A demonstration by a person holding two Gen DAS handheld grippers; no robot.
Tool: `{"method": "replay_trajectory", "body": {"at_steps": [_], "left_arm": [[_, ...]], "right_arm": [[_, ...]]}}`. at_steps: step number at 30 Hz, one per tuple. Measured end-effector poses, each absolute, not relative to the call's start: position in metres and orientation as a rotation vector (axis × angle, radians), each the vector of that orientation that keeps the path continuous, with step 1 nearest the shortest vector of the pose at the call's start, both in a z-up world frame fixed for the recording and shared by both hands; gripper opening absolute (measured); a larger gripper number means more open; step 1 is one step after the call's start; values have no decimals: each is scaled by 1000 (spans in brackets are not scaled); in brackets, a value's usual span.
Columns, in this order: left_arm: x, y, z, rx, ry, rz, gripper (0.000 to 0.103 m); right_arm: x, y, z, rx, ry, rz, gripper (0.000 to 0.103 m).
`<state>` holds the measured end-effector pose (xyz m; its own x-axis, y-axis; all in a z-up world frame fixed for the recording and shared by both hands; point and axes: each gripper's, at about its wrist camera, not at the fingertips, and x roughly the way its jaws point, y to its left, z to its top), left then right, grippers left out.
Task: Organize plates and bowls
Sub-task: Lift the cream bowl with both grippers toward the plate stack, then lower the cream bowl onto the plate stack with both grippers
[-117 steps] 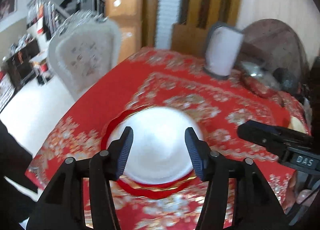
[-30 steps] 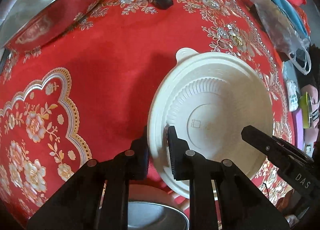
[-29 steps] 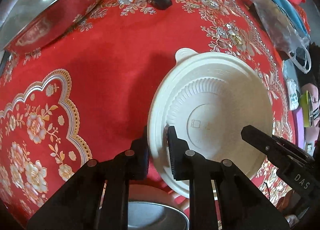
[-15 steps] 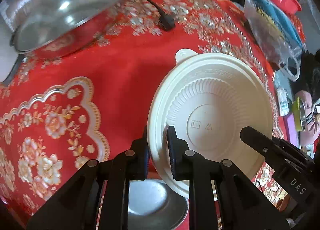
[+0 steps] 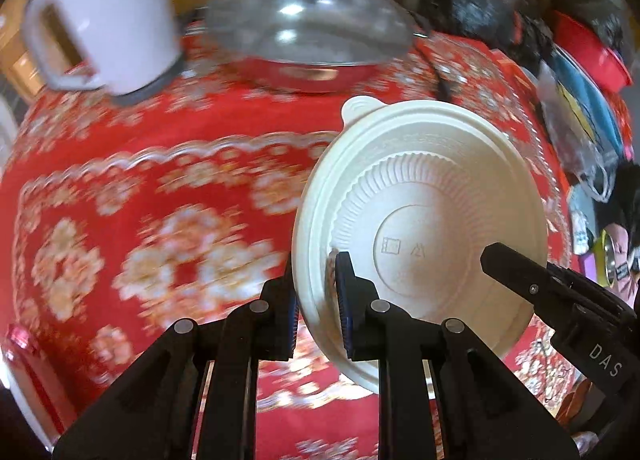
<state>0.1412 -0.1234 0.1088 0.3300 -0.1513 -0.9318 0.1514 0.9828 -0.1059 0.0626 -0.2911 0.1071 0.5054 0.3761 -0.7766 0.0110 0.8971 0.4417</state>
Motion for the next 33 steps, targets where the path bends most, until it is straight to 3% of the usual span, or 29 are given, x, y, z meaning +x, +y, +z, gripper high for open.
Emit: {"method": "replay_trajectory", "body": {"at_steps": [33], "left_arm": [[-24, 233, 145, -337, 1140, 325, 17]], "right_arm": [[25, 84, 129, -26, 1093, 785, 24]]}}
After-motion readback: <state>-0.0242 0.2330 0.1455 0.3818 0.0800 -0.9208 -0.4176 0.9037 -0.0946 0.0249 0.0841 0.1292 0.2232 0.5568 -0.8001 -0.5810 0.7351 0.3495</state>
